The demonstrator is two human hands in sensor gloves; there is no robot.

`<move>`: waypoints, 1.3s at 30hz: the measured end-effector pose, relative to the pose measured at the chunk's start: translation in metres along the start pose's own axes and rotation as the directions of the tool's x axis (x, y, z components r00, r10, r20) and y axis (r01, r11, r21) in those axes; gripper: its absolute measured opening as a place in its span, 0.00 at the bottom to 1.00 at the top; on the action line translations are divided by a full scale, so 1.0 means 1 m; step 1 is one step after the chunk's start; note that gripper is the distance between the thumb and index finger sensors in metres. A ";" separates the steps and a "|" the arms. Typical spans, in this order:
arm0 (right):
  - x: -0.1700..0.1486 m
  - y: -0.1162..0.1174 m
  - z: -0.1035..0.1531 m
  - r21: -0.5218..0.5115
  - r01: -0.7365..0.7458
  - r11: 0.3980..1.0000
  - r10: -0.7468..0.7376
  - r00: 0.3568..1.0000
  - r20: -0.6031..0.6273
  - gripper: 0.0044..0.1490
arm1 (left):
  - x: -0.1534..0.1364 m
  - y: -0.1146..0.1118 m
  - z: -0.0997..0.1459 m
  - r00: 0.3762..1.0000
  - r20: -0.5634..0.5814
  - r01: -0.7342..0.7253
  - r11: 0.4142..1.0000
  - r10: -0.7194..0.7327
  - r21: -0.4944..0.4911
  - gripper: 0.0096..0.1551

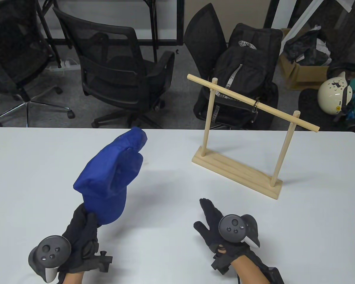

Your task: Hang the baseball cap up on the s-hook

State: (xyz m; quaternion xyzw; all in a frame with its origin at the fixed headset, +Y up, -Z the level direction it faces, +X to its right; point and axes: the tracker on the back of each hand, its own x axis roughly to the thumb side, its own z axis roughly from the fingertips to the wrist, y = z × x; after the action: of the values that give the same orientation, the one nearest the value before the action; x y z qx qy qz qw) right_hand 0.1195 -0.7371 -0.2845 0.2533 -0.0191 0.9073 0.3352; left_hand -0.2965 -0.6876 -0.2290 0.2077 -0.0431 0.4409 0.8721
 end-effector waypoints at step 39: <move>0.003 0.041 -0.010 0.085 0.622 0.779 -0.620 0.783 -0.050 0.31 | -0.016 -0.098 0.008 0.972 -0.090 -0.220 0.721 0.215 -0.657 0.29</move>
State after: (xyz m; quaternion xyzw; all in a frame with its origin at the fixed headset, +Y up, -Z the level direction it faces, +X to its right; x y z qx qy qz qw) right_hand 0.0874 -0.7653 -0.2862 0.2524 0.1125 0.7487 0.6026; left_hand -0.2286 -0.7542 -0.2579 -0.1233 -0.2173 0.4968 0.8311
